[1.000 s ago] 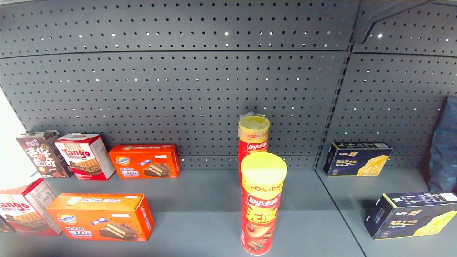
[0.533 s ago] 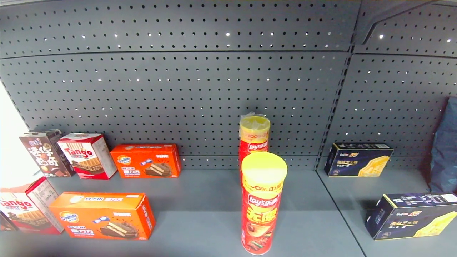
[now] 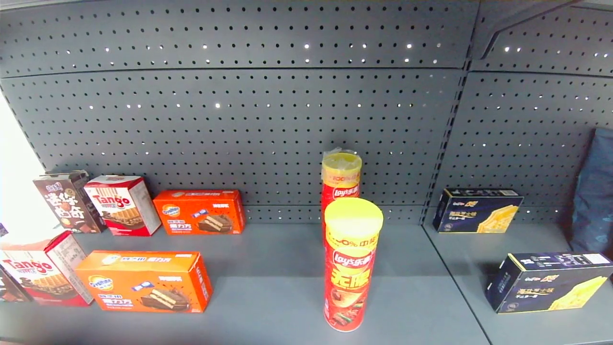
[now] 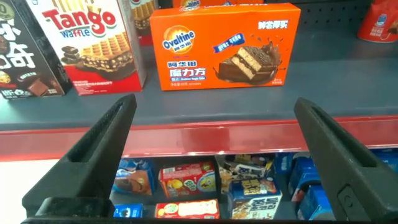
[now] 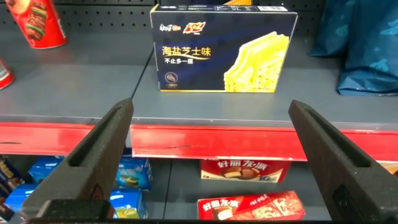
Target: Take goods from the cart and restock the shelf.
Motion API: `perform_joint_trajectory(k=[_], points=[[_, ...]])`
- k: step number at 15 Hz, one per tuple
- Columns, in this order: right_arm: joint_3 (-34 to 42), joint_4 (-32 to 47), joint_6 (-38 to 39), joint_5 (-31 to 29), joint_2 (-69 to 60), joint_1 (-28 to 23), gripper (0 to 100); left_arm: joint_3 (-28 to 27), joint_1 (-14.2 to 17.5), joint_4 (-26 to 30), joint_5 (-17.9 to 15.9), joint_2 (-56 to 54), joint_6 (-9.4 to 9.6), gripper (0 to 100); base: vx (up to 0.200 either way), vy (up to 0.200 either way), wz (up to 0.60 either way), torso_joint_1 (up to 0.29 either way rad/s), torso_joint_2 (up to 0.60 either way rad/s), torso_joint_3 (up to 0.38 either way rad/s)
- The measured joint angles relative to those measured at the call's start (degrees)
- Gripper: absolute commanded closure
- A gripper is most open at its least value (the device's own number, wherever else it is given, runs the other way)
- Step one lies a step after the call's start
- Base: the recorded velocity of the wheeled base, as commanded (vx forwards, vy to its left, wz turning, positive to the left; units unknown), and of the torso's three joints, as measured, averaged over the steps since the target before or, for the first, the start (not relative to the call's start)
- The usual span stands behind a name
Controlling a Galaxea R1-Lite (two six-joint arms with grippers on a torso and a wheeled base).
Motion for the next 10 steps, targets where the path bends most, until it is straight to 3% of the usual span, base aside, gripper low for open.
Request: perform_joint_trajectory(k=[7,10], points=[[0.00,0.00,0.00,-0.02,0.00,0.00,0,0.00,0.00,0.02,-0.18,0.00,-0.17,0,0.000,0.000,0.00,0.000,0.00,0.000],[0.00,0.00,0.02,0.02,0.00,0.00,0,-0.02,-0.02,-0.02,-0.16,0.00,-0.17,0,0.000,-0.200,0.00,-0.001,0.00,0.001]])
